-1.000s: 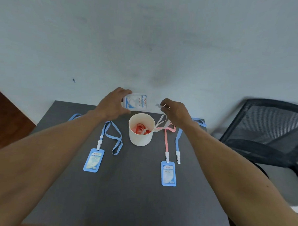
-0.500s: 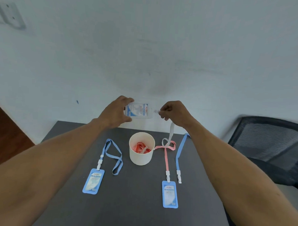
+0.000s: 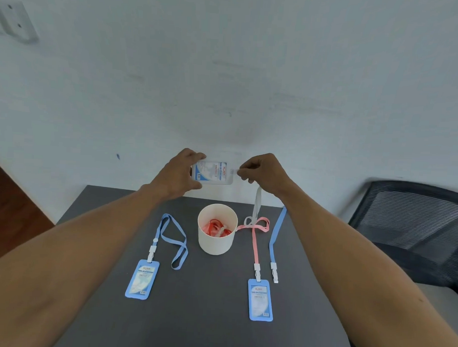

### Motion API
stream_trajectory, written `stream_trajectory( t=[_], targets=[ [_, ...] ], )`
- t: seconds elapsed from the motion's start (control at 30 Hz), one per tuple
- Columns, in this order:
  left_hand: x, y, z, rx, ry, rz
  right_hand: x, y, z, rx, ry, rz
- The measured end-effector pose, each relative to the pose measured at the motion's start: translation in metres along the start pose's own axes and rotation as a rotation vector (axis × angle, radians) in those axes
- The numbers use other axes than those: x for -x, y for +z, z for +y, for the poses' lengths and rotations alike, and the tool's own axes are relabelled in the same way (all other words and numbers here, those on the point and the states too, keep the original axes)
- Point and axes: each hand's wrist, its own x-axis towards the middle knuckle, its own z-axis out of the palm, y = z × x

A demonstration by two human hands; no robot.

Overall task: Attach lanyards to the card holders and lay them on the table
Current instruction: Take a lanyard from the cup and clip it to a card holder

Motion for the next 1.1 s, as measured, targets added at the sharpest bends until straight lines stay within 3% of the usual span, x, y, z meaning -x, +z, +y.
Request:
stream_trajectory(
  t=[0.27, 0.43, 1.1],
  targets=[
    [0.004, -0.004, -0.004, 0.013, -0.006, 0.01, 0.003, -0.004, 0.003, -0.192, 0.086, -0.051],
    [0.001, -0.008, 0.0, -0.011, 0.048, -0.009, 0.002, -0.011, 0.013, -0.132, 0.19, -0.132],
    [-0.009, -0.004, 0.009, -0.089, 0.067, 0.034, -0.003, -0.017, 0.001, -0.11, 0.13, -0.101]
  ],
)
